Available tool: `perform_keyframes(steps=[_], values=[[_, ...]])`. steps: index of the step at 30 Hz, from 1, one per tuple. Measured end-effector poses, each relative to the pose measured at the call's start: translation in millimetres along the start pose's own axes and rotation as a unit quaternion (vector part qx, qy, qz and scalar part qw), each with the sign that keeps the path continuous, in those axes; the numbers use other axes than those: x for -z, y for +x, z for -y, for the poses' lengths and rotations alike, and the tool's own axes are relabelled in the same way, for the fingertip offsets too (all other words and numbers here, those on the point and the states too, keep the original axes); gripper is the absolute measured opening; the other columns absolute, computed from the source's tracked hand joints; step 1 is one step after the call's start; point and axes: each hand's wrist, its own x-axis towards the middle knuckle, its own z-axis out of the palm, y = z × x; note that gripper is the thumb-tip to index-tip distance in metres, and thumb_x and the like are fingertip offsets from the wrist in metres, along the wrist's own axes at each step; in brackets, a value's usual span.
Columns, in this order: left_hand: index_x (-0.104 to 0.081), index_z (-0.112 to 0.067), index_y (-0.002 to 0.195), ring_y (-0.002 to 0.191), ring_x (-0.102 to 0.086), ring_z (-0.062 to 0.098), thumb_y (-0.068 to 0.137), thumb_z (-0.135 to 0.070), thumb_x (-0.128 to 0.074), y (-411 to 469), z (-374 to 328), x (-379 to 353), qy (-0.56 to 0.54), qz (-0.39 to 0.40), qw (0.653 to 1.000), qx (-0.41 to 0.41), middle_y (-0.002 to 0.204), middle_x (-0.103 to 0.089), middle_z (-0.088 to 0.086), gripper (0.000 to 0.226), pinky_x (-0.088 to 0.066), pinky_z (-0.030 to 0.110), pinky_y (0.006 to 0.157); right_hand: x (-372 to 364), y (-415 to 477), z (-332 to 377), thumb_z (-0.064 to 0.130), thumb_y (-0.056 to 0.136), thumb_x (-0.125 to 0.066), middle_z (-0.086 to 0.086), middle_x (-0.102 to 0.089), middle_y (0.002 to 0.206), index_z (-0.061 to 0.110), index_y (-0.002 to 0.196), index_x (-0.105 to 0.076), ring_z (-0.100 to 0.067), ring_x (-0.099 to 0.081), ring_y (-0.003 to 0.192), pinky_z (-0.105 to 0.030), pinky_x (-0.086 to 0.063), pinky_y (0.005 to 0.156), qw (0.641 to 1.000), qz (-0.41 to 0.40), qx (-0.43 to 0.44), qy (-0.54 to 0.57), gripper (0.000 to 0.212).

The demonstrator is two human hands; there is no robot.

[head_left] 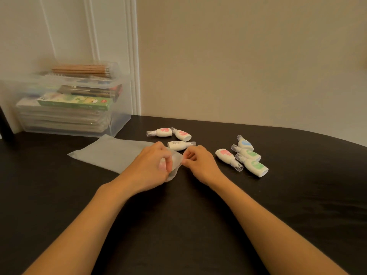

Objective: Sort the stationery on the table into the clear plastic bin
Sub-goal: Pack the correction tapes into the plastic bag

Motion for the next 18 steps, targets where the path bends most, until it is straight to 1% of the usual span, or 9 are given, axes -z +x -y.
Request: perform_keyframes(steps=[2,5,8,10,12,14,15,17,18], values=[[-0.054,-0.021,0.063,0.104,-0.046,0.009,0.083,0.001,-0.056,0.3,-0.7,-1.2,-0.008,-0.003,1.0,-0.001,0.105,-0.045,-0.009,0.03,-0.038,0.016,0.078,5.8,-4.5,-6.0,0.012,0.091,-0.056,0.005,-0.049,0.093,0.019,0.078,-0.052,-0.009,-0.052,0.088,-0.019,-0.044,0.075,1.0,-0.003,-0.005,0.014,0.015],[-0.051,-0.024,0.074,0.103,-0.04,0.005,0.085,-0.002,-0.059,0.4,0.0,-5.3,-0.012,-0.022,1.0,0.006,0.109,-0.045,-0.009,0.025,-0.037,0.018,0.081,14.1,-11.1,-11.0,0.009,0.09,-0.056,0.002,-0.05,0.099,0.022,0.071,-0.049,-0.006,-0.05,0.083,-0.01,-0.039,0.067,0.999,-0.014,-0.018,0.025,0.024],[-0.041,-0.029,0.083,0.104,-0.042,0.009,0.082,-0.013,-0.066,0.3,3.5,-10.6,0.016,-0.04,0.999,0.005,0.106,-0.042,-0.01,0.03,-0.041,0.024,0.088,15.8,-14.6,-15.3,0.01,0.09,-0.055,0.0,-0.052,0.106,0.022,0.076,-0.05,-0.004,-0.049,0.083,-0.011,-0.039,0.066,0.999,0.0,-0.03,0.027,0.019],[-0.04,-0.028,0.088,0.101,-0.044,0.01,0.079,-0.017,-0.071,0.3,3.9,-12.2,0.007,-0.044,0.999,0.016,0.101,-0.043,-0.01,0.034,-0.044,0.026,0.087,15.4,-14.9,-13.3,0.013,0.09,-0.058,-0.002,-0.053,0.115,0.02,0.095,-0.053,-0.008,-0.051,0.095,-0.016,-0.043,0.075,0.999,0.002,-0.032,0.033,0.01],[-0.04,-0.027,0.09,0.098,-0.045,0.01,0.078,-0.017,-0.072,1.2,4.0,-12.7,-0.004,-0.049,0.999,0.022,0.099,-0.044,-0.01,0.035,-0.044,0.025,0.082,9.8,-7.5,-12.7,0.018,0.088,-0.061,-0.003,-0.051,0.122,0.02,0.124,-0.048,-0.014,-0.051,0.107,-0.027,-0.046,0.089,1.0,-0.004,-0.024,-0.009,0.038],[-0.04,-0.029,0.086,0.095,-0.047,0.01,0.08,-0.014,-0.069,1.2,5.4,-13.1,-0.017,-0.059,0.998,0.02,0.098,-0.046,-0.009,0.034,-0.044,0.021,0.077,-0.5,1.8,-7.3,0.019,0.088,-0.061,-0.003,-0.051,0.125,0.023,0.135,-0.045,-0.018,-0.05,0.111,-0.032,-0.045,0.093,0.999,-0.008,-0.015,-0.041,0.049],[-0.039,-0.03,0.083,0.094,-0.047,0.01,0.081,-0.012,-0.068,0.8,6.7,-13.4,-0.025,-0.066,0.997,0.018,0.097,-0.047,-0.009,0.033,-0.043,0.02,0.074,-6.2,5.5,-4.0,0.018,0.089,-0.06,-0.003,-0.053,0.124,0.022,0.13,-0.052,-0.017,-0.051,0.107,-0.03,-0.046,0.088,0.999,-0.016,-0.005,-0.045,0.042],[-0.039,-0.031,0.079,0.09,-0.047,0.008,0.082,-0.011,-0.066,0.9,8.4,-13.3,-0.035,-0.076,0.996,0.011,0.092,-0.047,-0.011,0.033,-0.041,0.017,0.07,-12.8,11.8,-0.2,0.015,0.091,-0.056,-0.003,-0.061,0.11,0.016,0.107,-0.068,-0.014,-0.054,0.092,-0.026,-0.045,0.077,0.998,-0.041,0.001,-0.048,0.02],[-0.04,-0.031,0.079,0.089,-0.046,0.008,0.082,-0.01,-0.065,1.0,8.6,-13.3,-0.037,-0.077,0.996,0.008,0.089,-0.045,-0.013,0.033,-0.041,0.016,0.07,-13.2,12.9,1.0,0.013,0.092,-0.055,-0.002,-0.062,0.103,0.013,0.098,-0.071,-0.014,-0.055,0.086,-0.026,-0.045,0.074,0.998,-0.051,-0.006,-0.047,0.017]])
